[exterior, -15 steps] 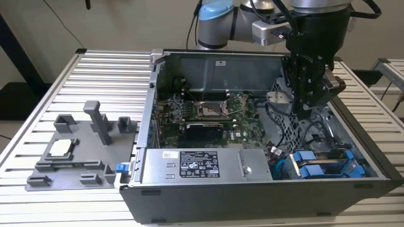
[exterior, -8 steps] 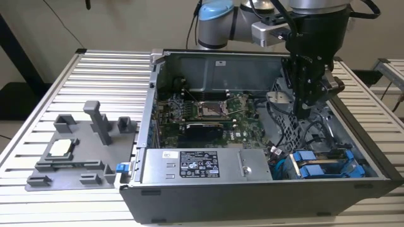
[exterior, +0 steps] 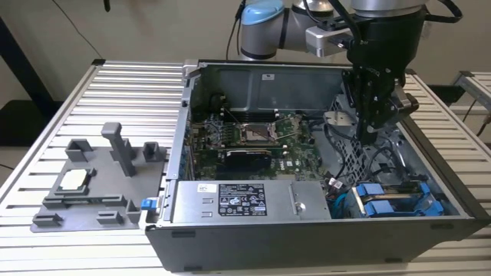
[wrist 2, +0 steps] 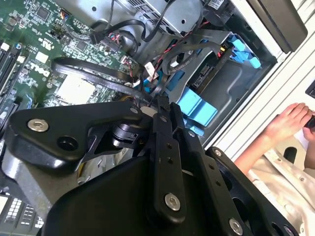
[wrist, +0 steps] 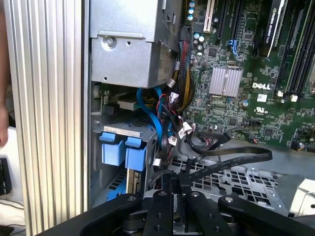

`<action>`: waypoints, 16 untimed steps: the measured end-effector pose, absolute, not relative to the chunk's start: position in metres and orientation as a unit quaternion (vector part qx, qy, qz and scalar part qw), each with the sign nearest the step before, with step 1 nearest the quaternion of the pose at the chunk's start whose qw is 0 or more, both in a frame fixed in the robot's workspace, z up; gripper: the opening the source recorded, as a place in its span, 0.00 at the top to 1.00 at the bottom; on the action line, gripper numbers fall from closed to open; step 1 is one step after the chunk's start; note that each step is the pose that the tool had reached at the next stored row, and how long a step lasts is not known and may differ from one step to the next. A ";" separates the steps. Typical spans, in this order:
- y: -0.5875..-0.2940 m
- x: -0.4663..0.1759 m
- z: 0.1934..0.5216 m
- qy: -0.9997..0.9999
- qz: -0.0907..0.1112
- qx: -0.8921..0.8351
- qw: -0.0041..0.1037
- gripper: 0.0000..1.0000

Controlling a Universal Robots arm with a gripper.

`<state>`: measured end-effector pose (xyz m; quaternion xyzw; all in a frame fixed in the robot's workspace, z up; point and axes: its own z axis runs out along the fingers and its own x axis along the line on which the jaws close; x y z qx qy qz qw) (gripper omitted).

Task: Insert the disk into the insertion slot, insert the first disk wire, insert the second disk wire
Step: 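Insert the first disk wire, then insert the second disk wire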

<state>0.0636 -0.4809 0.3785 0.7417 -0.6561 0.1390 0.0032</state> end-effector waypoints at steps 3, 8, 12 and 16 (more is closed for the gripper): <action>-0.481 0.064 0.379 -0.656 0.139 0.742 0.003 0.84; -0.486 0.067 0.378 -0.656 0.139 0.742 0.004 0.84; -0.494 0.072 0.378 -0.656 0.137 0.742 0.005 0.84; -0.504 0.078 0.378 -0.656 0.135 0.742 0.006 0.84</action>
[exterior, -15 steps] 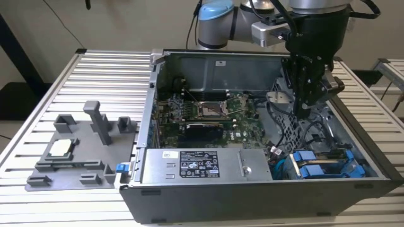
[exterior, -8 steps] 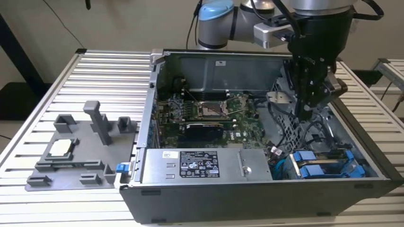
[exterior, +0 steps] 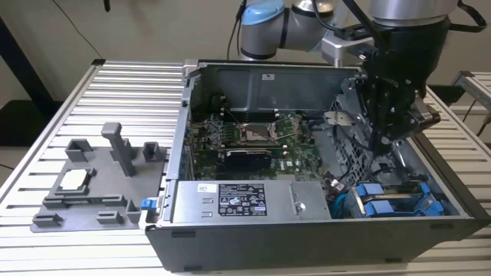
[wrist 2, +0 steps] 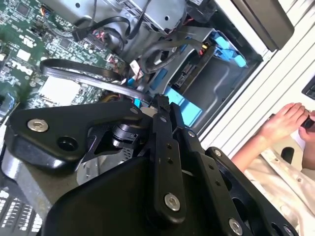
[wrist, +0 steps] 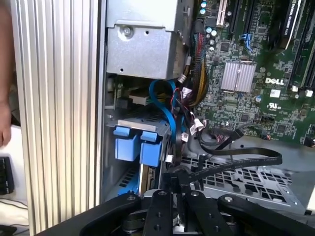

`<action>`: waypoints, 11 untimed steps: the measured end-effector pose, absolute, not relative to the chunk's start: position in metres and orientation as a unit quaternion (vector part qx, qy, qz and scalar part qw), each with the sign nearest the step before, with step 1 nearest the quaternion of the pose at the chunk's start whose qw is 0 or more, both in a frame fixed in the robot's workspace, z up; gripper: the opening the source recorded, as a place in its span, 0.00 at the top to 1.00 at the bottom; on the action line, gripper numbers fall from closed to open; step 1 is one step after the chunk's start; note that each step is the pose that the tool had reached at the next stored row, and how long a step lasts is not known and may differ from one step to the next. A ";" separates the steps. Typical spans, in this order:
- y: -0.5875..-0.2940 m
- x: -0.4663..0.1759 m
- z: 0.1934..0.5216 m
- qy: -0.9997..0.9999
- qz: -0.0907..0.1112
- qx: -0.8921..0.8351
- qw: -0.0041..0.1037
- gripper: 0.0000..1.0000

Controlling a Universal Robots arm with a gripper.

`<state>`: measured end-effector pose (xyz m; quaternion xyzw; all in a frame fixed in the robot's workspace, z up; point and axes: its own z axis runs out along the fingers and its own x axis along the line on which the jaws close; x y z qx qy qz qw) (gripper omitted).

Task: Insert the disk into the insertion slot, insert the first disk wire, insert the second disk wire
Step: 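Insert the second disk wire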

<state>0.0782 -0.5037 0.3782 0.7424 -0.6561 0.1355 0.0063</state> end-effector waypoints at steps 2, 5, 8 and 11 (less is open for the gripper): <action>-0.509 0.081 0.378 -0.656 0.135 0.743 0.007 0.84; -0.516 0.086 0.378 -0.656 0.133 0.743 0.008 0.84; -0.524 0.090 0.378 -0.656 0.132 0.743 0.008 0.84; -0.532 0.095 0.378 -0.656 0.130 0.743 0.009 0.84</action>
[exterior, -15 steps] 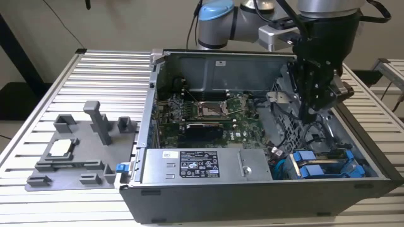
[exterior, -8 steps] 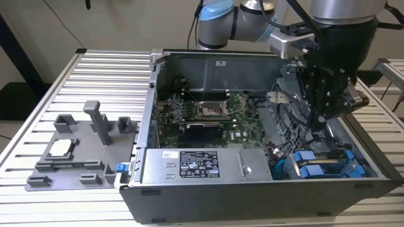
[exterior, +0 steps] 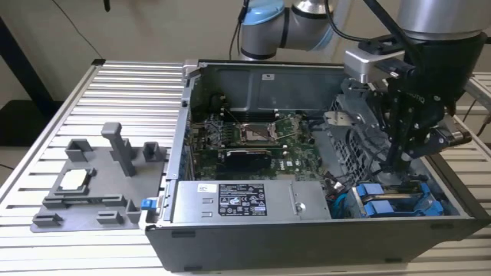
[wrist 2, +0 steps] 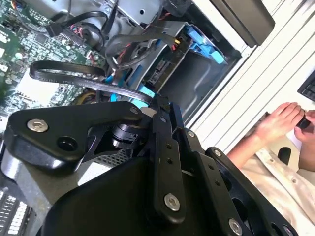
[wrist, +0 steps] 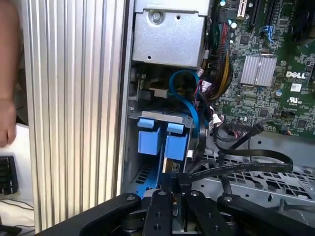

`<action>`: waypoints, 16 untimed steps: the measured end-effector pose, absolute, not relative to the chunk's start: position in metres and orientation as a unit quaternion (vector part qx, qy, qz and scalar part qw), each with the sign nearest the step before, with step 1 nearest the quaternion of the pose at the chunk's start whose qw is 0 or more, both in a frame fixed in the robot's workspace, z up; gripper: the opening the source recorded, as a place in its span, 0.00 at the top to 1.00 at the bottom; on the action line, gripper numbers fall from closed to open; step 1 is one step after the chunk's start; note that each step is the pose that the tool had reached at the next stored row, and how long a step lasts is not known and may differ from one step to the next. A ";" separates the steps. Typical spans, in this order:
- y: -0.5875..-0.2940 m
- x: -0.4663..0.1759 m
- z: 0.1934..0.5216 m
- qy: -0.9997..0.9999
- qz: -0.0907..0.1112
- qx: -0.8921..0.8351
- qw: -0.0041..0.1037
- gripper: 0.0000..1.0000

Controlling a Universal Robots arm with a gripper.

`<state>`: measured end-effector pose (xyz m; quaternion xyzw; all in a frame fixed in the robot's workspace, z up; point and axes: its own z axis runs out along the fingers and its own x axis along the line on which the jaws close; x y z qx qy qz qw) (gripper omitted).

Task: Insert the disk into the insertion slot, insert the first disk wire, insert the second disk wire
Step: 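Insert the second disk wire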

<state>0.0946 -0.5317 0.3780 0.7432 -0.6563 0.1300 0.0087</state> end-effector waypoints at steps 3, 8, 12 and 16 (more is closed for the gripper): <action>-0.536 0.098 0.378 -0.656 0.129 0.743 0.008 0.84; -0.539 0.102 0.377 -0.657 0.128 0.743 0.008 0.84; -0.541 0.105 0.376 -0.659 0.127 0.742 0.006 0.84; -0.542 0.107 0.375 -0.662 0.124 0.740 0.003 0.84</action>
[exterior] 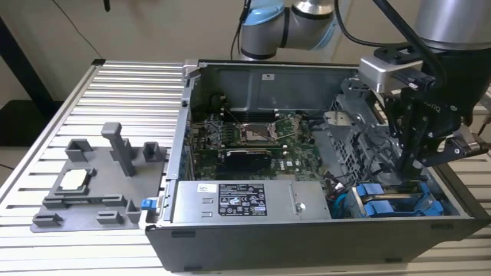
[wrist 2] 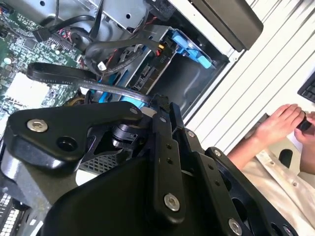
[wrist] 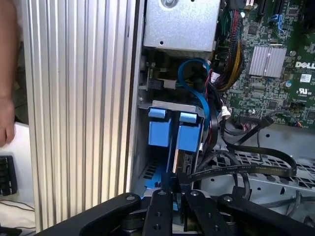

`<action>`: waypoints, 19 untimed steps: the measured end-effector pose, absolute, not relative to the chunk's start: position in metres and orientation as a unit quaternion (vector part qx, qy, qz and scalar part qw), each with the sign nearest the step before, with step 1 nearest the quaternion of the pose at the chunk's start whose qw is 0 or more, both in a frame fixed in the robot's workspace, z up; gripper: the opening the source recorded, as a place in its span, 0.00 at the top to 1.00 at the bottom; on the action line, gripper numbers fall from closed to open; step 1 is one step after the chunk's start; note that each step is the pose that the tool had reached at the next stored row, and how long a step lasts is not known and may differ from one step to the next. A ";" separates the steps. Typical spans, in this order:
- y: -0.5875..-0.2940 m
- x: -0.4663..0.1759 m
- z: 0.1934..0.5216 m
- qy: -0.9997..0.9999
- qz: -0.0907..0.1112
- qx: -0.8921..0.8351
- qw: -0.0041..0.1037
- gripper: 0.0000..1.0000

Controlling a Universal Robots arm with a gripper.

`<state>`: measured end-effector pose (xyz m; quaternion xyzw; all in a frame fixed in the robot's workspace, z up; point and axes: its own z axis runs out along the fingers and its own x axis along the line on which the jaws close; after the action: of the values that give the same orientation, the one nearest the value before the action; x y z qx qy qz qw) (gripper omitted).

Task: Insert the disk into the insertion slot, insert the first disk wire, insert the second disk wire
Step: 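Insert the second disk wire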

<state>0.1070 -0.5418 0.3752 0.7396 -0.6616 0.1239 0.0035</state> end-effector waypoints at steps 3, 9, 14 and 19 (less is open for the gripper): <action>-0.542 0.107 0.374 -0.666 0.116 0.737 -0.005 0.84; -0.542 0.107 0.373 -0.678 0.098 0.728 -0.024 0.84; -0.542 0.107 0.373 -0.690 0.086 0.718 -0.036 0.84; -0.544 0.109 0.373 -0.693 0.073 0.716 -0.046 0.84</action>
<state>0.1089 -0.5442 0.3727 0.7160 -0.6929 0.0726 -0.0456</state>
